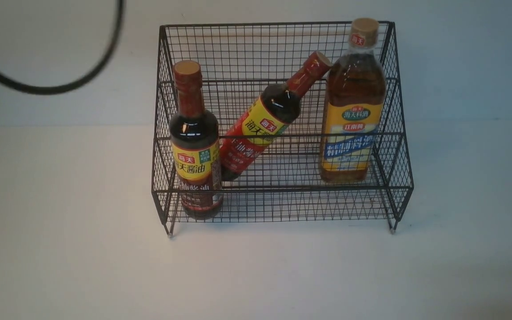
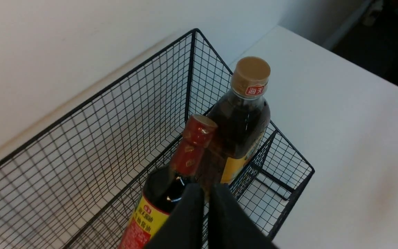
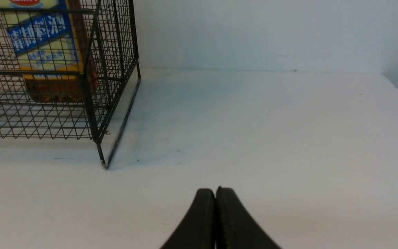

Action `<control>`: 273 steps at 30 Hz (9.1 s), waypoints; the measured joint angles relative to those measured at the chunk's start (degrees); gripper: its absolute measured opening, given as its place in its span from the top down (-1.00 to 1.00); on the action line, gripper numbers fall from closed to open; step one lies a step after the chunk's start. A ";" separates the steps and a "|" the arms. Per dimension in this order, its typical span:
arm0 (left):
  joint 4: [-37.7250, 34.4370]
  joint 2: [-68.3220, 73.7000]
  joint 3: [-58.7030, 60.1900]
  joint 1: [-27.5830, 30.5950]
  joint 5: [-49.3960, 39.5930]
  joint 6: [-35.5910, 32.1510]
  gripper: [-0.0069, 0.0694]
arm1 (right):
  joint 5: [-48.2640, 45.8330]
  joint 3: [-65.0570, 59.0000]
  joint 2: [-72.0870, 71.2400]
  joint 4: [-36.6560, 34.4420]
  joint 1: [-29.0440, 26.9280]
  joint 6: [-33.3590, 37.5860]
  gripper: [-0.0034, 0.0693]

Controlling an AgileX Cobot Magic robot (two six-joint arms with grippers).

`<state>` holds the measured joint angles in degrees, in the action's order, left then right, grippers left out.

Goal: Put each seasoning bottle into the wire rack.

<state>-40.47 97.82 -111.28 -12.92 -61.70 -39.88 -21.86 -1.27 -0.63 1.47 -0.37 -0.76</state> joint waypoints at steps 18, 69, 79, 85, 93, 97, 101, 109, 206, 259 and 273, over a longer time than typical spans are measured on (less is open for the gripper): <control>1.08 16.62 -5.47 -9.70 9.33 -7.58 0.27 | 0.00 0.00 0.00 0.00 0.00 0.00 0.93; 1.57 21.07 -5.47 -5.38 10.08 -15.48 0.10 | 0.00 0.00 0.00 0.00 0.00 0.00 0.93; 2.12 19.04 -5.47 -0.78 2.45 -14.12 0.10 | 0.00 0.00 0.00 0.00 0.00 0.00 0.93; 2.21 18.26 -5.47 1.91 0.47 -12.51 0.10 | 0.00 0.00 0.00 0.00 0.00 0.00 0.93; 3.94 18.07 -5.47 2.39 -0.26 -11.58 0.10 | 0.00 0.00 0.00 0.00 0.00 0.00 0.93; 4.79 17.90 -5.47 2.82 -0.67 -10.69 0.10 | 0.00 0.00 0.00 0.00 0.00 0.00 0.93; 4.93 17.79 -5.47 3.50 -1.11 -9.00 0.10 | 0.00 0.00 0.00 0.00 0.00 0.00 0.93; 5.29 17.64 -5.47 3.81 -1.34 -7.23 0.10 | 0.00 0.00 0.00 0.00 0.00 0.00 0.93; 30.22 -81.91 48.47 4.40 7.92 24.06 0.83 | 0.00 0.00 0.00 0.00 0.00 0.00 0.93; 39.13 -98.60 112.86 14.39 40.23 37.87 0.83 | -0.07 0.00 0.00 0.00 0.00 0.12 0.93; 39.13 -98.60 112.86 14.39 40.23 37.82 0.83 | -0.07 0.00 0.00 0.00 0.00 0.12 0.93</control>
<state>-1.34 -0.78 1.58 1.47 -21.47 -2.06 -21.92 -1.27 -0.63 1.47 -0.37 -0.64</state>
